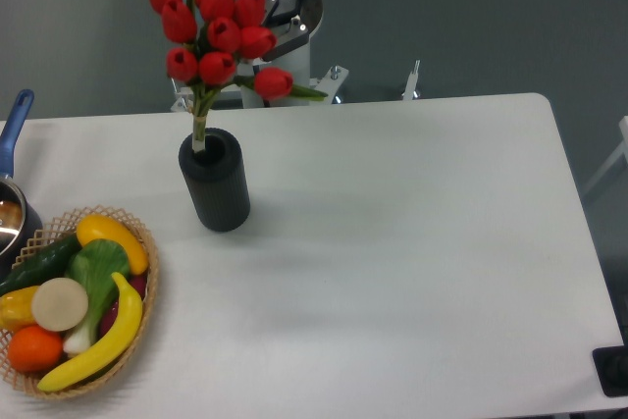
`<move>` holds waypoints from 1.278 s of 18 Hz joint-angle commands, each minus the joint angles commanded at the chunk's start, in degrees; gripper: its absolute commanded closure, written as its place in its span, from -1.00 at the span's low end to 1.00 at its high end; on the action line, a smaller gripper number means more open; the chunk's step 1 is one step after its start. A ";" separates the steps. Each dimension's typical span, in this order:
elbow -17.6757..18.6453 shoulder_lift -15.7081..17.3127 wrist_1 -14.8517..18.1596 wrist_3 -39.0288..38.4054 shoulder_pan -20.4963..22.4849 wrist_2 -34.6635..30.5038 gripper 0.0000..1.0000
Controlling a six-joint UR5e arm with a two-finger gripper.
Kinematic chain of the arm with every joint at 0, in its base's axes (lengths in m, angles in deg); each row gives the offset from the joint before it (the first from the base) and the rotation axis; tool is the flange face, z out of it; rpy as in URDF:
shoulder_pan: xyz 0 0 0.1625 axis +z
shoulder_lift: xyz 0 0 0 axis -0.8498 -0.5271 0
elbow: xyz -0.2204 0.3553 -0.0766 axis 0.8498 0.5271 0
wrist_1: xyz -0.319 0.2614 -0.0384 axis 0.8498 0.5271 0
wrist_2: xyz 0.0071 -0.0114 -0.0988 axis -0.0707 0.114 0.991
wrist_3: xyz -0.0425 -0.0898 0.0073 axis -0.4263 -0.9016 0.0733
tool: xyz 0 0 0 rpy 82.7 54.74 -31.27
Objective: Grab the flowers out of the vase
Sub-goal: 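Carry the tulip bunch away from the vase over the table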
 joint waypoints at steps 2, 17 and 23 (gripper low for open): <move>-2.55 -0.88 -0.09 0.70 1.40 -0.52 0.26; -17.31 -19.06 -0.09 12.39 3.62 -30.57 0.28; -26.27 -32.42 -0.09 12.13 -4.64 -49.18 0.25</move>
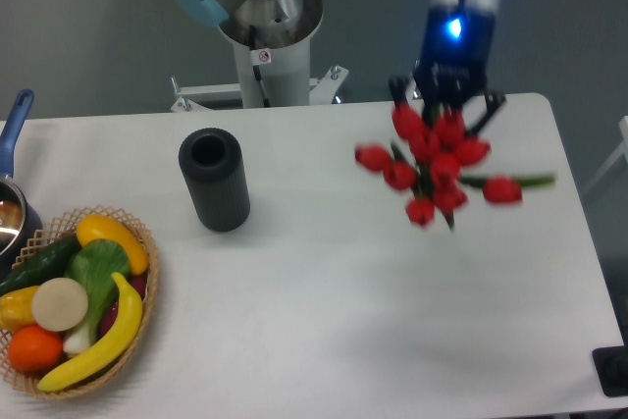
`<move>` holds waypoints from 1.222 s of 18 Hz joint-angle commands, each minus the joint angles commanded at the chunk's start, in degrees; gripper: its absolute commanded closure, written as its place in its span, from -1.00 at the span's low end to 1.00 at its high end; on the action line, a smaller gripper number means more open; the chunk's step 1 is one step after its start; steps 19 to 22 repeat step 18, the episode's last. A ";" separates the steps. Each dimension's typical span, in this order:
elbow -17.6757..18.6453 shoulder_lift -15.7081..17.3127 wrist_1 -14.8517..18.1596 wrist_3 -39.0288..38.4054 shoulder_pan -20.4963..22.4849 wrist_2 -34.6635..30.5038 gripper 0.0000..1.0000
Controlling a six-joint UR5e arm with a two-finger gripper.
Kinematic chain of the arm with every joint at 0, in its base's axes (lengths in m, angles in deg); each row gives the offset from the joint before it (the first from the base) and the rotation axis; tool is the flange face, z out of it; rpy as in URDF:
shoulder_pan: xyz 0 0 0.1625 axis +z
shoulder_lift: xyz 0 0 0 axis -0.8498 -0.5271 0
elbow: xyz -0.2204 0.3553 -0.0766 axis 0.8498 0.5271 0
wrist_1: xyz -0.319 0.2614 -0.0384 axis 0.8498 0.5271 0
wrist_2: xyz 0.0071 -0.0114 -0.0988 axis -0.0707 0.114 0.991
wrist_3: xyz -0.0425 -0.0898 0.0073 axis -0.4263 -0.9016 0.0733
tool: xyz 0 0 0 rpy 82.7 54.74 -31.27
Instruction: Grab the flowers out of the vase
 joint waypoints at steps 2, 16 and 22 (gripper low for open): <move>-2.46 -3.08 0.09 0.09 -1.50 -5.37 0.25; -8.45 -9.86 10.53 3.07 -6.69 -27.37 0.23; -8.45 -9.86 11.95 3.86 -6.69 -28.51 0.24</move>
